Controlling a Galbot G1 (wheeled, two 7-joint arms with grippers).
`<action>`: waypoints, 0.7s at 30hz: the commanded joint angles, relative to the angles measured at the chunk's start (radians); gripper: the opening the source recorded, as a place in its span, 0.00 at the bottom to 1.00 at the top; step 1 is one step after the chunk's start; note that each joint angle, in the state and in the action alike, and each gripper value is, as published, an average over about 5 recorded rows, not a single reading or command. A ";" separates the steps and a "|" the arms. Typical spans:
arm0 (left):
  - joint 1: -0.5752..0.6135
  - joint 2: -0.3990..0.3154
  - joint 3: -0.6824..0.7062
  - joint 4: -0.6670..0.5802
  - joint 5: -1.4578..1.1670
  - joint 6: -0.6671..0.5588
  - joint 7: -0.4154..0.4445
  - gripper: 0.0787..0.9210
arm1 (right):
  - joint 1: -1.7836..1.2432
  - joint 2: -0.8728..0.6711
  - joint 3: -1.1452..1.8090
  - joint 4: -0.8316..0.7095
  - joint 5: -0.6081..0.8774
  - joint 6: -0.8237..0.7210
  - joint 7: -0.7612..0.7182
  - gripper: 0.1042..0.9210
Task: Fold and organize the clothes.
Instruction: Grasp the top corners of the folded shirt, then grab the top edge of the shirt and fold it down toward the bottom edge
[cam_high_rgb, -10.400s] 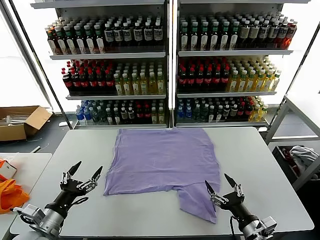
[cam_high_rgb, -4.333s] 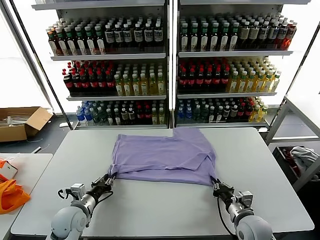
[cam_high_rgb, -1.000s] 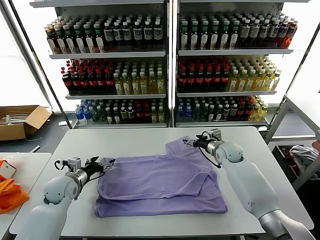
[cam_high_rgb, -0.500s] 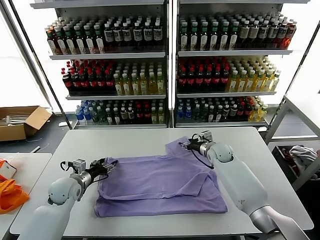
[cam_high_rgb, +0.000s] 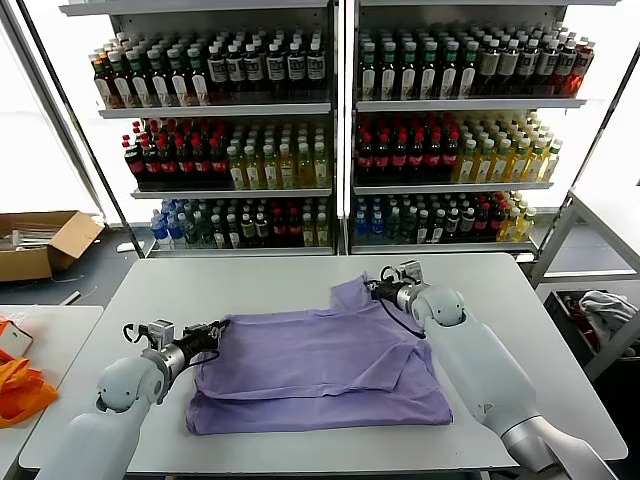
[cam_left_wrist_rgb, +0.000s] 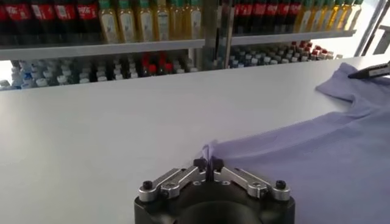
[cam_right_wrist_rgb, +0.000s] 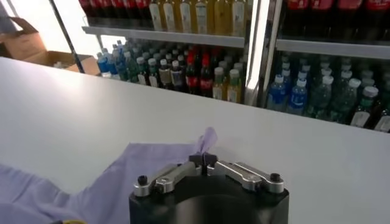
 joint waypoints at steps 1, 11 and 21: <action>0.021 0.009 -0.028 -0.131 -0.053 -0.038 -0.081 0.02 | -0.075 -0.040 0.059 0.228 0.081 0.002 0.039 0.00; 0.172 0.053 -0.137 -0.383 -0.187 -0.011 -0.135 0.01 | -0.375 -0.209 0.198 0.617 0.146 0.003 0.072 0.00; 0.404 0.097 -0.240 -0.506 -0.212 0.001 -0.126 0.01 | -0.808 -0.249 0.466 0.882 0.107 0.030 0.074 0.00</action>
